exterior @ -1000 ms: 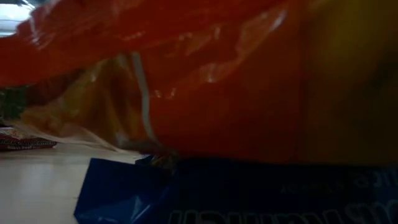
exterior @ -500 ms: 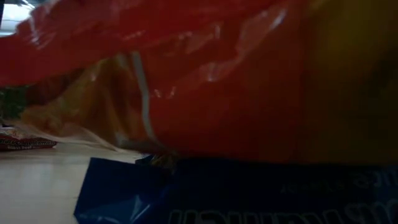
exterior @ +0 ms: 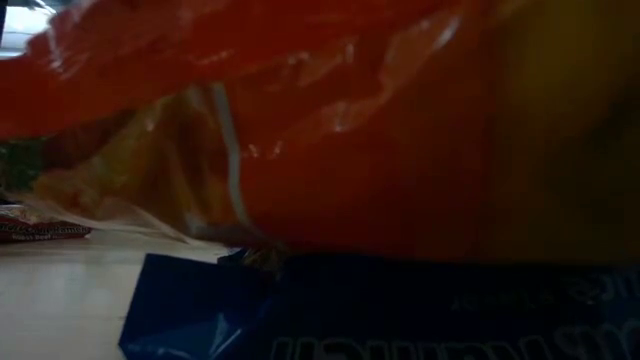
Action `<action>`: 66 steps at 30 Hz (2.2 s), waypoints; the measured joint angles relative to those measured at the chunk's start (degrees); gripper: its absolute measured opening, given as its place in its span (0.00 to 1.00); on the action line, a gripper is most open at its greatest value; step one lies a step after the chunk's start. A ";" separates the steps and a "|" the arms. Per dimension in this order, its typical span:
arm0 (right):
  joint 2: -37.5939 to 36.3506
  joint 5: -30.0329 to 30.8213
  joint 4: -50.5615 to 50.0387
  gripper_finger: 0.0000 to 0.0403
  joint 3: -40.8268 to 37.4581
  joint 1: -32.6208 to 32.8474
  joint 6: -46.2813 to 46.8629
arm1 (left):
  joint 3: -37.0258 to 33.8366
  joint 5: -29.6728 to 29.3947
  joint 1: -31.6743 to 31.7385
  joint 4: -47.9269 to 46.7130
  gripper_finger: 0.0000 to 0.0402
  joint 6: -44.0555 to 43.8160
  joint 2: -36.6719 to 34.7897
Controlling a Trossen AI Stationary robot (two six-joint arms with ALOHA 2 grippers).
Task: Sort Maruchan noodles
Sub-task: Put the top orange noodle into the transparent bin
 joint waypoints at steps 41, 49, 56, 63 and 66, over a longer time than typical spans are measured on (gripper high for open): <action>-13.68 -27.29 31.68 0.01 -25.60 -15.71 18.21 | -21.27 -0.87 -1.25 23.93 0.19 3.12 -14.97; -13.68 -27.75 34.97 0.01 -27.02 -15.74 18.40 | -21.94 3.71 0.57 35.77 0.22 2.95 -14.51; -11.59 -28.19 37.73 0.01 -27.02 -15.76 19.20 | -21.03 6.89 2.91 39.36 0.42 4.29 -12.38; -9.77 -28.63 42.94 0.01 -26.95 -15.74 20.97 | -21.09 6.64 4.46 43.33 0.54 5.85 -8.24; -9.76 -28.65 42.40 0.01 -26.95 -15.72 20.95 | -21.09 6.77 5.20 45.46 0.55 6.21 -8.24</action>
